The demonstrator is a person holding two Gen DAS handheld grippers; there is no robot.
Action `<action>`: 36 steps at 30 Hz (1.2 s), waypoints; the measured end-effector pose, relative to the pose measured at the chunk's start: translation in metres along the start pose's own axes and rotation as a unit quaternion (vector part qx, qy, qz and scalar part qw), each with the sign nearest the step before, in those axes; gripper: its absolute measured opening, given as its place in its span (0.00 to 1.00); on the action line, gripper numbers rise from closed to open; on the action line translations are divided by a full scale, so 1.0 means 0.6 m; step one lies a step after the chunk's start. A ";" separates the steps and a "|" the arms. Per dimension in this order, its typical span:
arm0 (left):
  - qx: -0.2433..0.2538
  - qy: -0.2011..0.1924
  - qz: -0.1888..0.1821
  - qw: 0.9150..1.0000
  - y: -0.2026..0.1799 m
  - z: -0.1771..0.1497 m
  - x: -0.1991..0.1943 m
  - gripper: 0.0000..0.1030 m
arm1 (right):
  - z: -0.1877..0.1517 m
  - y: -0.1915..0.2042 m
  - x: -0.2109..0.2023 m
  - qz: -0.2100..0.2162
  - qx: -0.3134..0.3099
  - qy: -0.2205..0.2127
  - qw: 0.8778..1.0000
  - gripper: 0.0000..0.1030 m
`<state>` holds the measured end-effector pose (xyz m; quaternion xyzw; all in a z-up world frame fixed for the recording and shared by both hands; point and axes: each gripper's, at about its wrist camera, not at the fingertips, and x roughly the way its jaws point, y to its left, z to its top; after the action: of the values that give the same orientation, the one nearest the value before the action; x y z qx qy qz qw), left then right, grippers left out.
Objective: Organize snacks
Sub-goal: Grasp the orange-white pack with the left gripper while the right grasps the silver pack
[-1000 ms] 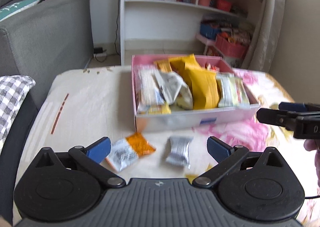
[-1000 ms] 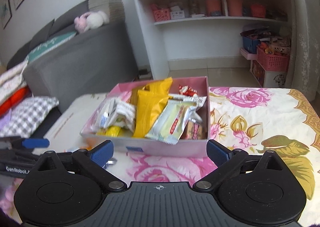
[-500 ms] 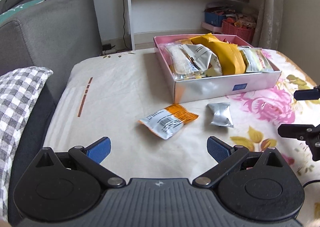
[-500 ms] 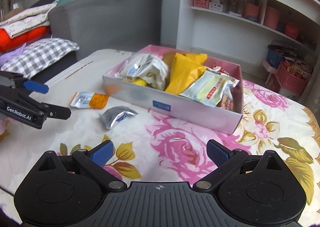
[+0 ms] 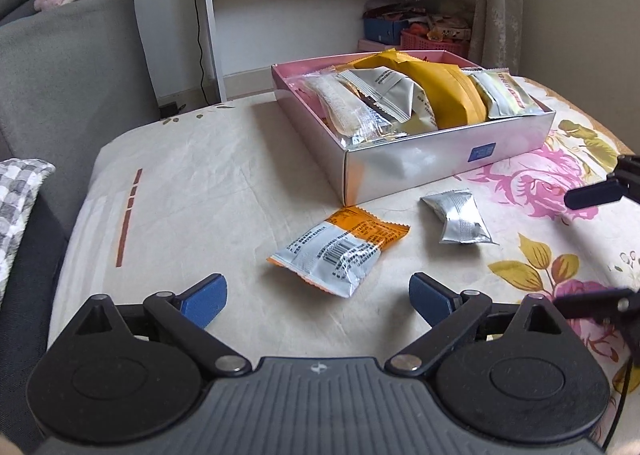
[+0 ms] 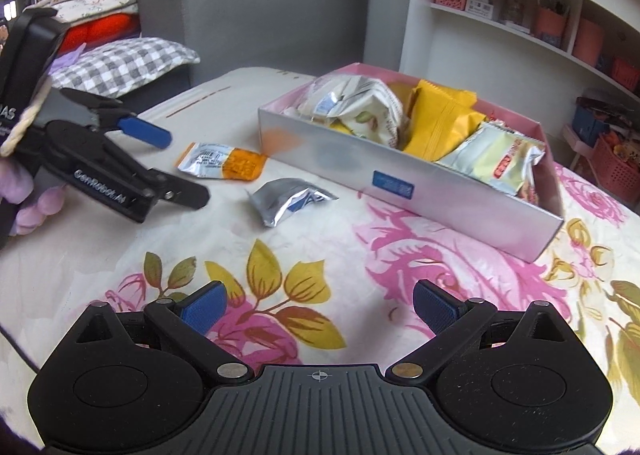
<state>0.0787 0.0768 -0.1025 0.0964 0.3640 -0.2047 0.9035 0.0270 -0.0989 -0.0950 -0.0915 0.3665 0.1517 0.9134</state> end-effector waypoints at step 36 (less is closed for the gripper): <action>-0.058 0.032 0.032 0.997 0.001 0.022 -0.010 0.37 | 0.060 0.015 0.094 -0.013 0.033 -0.033 0.999 0.97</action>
<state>0.0830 0.0749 -0.0888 0.0623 0.4003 -0.1508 0.9018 0.0856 -0.0684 -0.1092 -0.0608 0.3398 0.1301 0.9294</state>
